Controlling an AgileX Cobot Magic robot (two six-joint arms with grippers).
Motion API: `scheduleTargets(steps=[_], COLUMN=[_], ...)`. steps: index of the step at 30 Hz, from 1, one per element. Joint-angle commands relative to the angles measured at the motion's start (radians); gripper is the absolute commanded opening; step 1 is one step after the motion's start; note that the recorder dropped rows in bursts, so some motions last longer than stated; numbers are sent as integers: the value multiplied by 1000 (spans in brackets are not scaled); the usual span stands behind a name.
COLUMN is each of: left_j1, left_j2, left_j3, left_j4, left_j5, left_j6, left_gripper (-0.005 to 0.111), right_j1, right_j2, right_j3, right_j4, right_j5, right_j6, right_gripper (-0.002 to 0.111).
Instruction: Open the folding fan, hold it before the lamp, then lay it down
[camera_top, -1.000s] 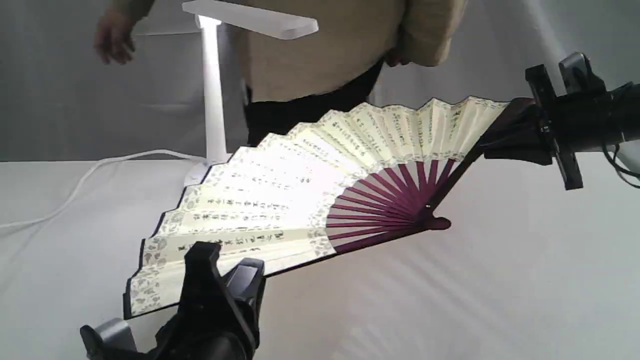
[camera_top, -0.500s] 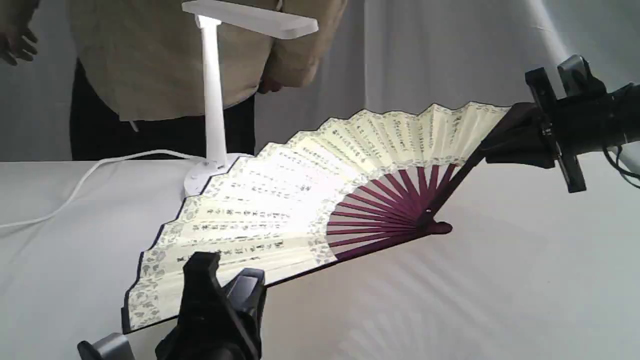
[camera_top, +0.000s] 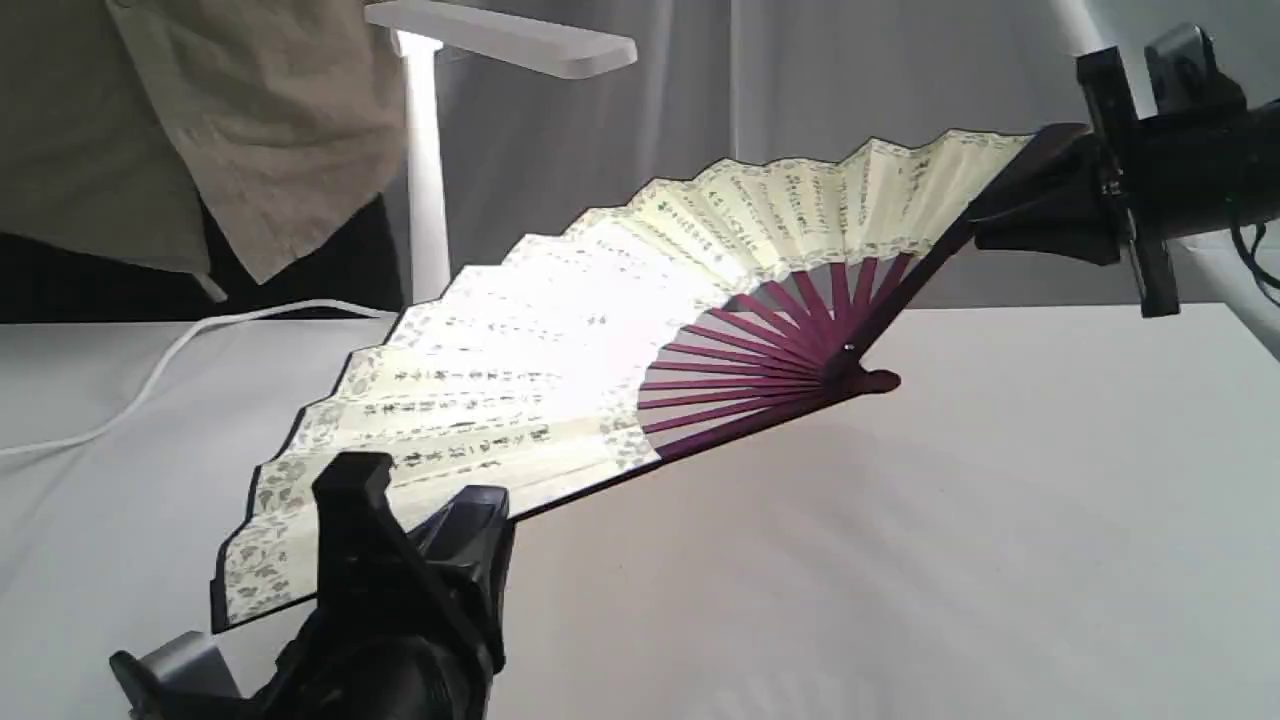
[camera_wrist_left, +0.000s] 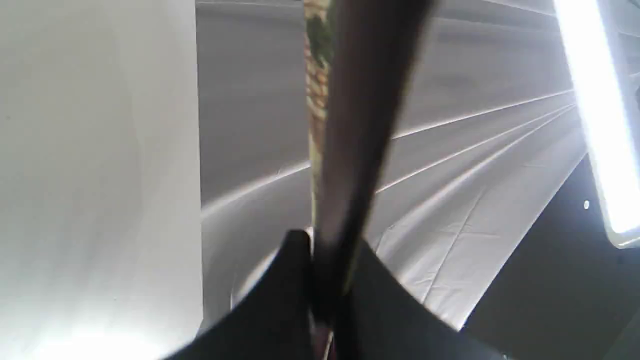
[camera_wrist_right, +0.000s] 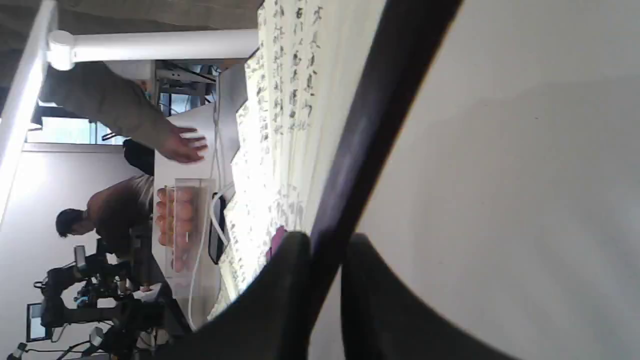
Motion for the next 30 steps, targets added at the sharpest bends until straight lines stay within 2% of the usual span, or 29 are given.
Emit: scheduleTargets(steps=[1,4,7,15,30], left_j1=[1,1,23,73,73], left_j2=[-34,-67,-98,-197,-215], left_j3=[3,3,3,3,3], left_j4=[-57,-71,-55,-11,-25], left_j5=[-39,-39,-39,-39,-39], left_j6=[10,17,112,217,219], left_gripper=[0,0,0,0,0], right_j1=[-23,-21,-18,-18,-18], right_j2=[-34,-56,-81,-113,-113], right_j3=[-1,-1,-1,-1,-1], right_j4=[56,106,114,177,179], right_j5=[-79,-79,-79,-79,-79], right_j6=[-32,-51,-56,-73,-77], right_gripper=[0,0,0,0,0])
